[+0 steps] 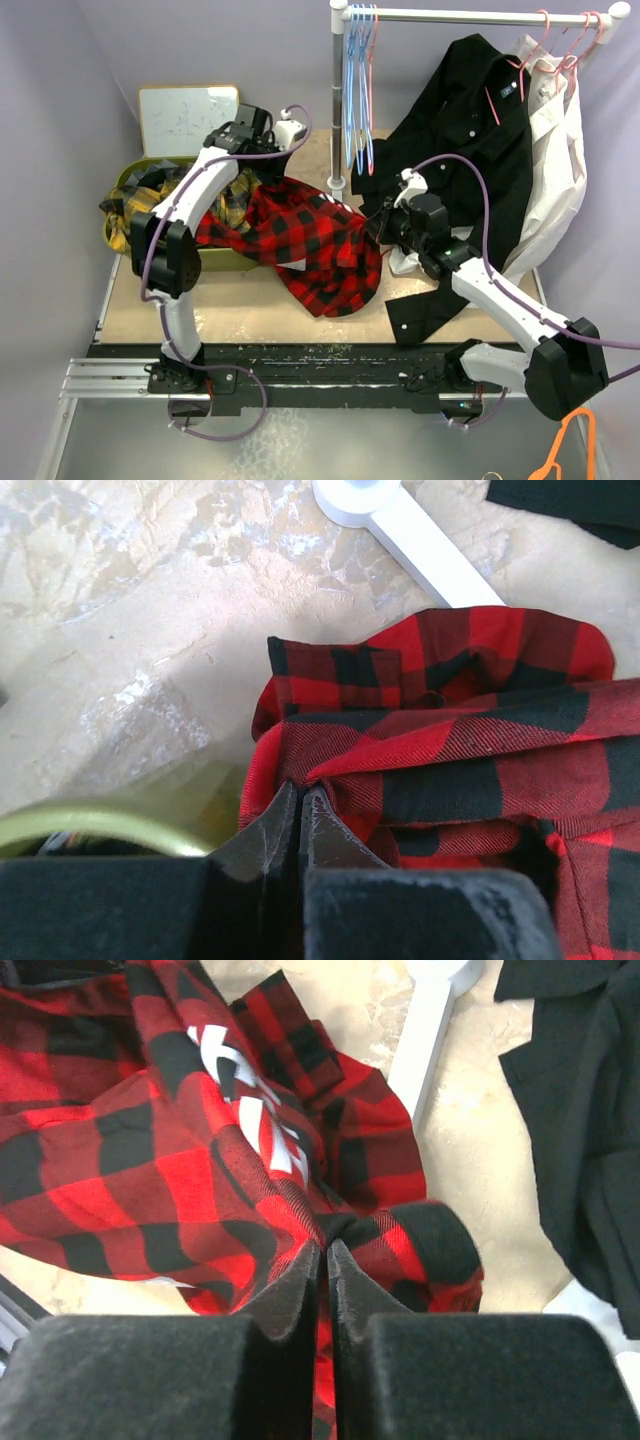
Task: Place the shirt on the hanger
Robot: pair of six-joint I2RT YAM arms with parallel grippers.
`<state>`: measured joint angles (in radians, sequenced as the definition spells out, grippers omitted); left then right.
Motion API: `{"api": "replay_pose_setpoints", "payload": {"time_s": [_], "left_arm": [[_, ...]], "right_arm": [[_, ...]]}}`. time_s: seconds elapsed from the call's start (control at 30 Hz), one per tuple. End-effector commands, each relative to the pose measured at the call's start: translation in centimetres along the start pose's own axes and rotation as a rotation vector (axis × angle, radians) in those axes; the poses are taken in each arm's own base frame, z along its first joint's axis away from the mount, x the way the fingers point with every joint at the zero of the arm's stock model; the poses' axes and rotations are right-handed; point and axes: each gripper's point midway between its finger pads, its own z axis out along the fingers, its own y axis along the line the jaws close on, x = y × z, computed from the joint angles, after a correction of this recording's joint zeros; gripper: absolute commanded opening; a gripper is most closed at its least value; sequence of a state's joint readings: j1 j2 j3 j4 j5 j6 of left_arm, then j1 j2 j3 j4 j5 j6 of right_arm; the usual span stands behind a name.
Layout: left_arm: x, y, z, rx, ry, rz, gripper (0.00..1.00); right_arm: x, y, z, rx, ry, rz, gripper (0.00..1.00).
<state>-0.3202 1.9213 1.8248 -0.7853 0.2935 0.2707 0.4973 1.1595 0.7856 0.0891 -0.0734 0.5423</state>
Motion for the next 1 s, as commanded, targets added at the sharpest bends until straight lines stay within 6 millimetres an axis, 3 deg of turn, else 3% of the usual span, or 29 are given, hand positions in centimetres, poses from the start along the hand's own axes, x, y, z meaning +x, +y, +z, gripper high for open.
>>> {"api": "replay_pose_setpoints", "payload": {"time_s": [0.0, 0.03, 0.1, 0.17, 0.27, 0.3, 0.37, 0.43, 0.6, 0.67, 0.8, 0.9, 0.97], "left_arm": [[-1.8, 0.7, 1.7, -0.032, -0.026, 0.005, 0.00], [-1.8, 0.5, 2.2, -0.024, -0.019, 0.001, 0.00], [-2.1, 0.1, 2.8, -0.014, -0.006, -0.007, 0.05], [-2.4, -0.4, 2.5, -0.002, 0.000, -0.014, 0.19], [-3.2, -0.8, -0.1, -0.017, -0.027, -0.006, 0.87], [-3.5, -0.9, -1.2, -0.030, -0.041, -0.001, 0.99], [-3.6, -1.1, -3.5, -0.052, -0.057, 0.015, 0.99], [-3.7, -1.7, -5.9, -0.062, -0.080, 0.036, 0.99], [-3.2, -3.0, -11.7, -0.097, -0.145, 0.104, 0.99], [-2.5, -3.8, -13.5, -0.094, -0.154, 0.134, 0.99], [0.1, -6.0, -16.6, -0.054, -0.166, 0.230, 0.99], [3.0, -8.6, -18.2, 0.034, -0.162, 0.324, 0.99], [5.3, -10.5, -18.8, 0.123, -0.131, 0.374, 0.99]], "right_arm": [[-1.1, -0.1, -0.2, 0.003, -0.053, 0.028, 0.16], [-0.9, -0.3, -0.2, 0.009, -0.049, 0.029, 0.29], [-1.1, -0.5, -0.6, 0.016, -0.052, 0.019, 0.65], [-2.1, -0.6, -1.5, 0.034, -0.079, -0.015, 0.77], [-4.8, 0.0, -3.8, 0.025, -0.188, -0.104, 0.86], [-5.6, 0.3, -4.6, 0.016, -0.224, -0.126, 0.89], [-7.5, 0.4, -6.0, 0.032, -0.289, -0.233, 0.99], [-8.6, 1.1, -7.0, 0.022, -0.311, -0.322, 1.00], [-8.3, 4.2, -10.1, -0.158, -0.311, -0.660, 1.00], [-6.6, 5.1, -11.5, -0.250, -0.220, -0.861, 1.00], [0.5, 3.6, -13.1, -0.420, 0.068, -1.142, 0.97], [3.0, 1.4, -12.2, -0.366, 0.200, -1.217, 0.95], [5.3, 1.4, -11.6, -0.405, 0.281, -1.249, 0.95]]}}
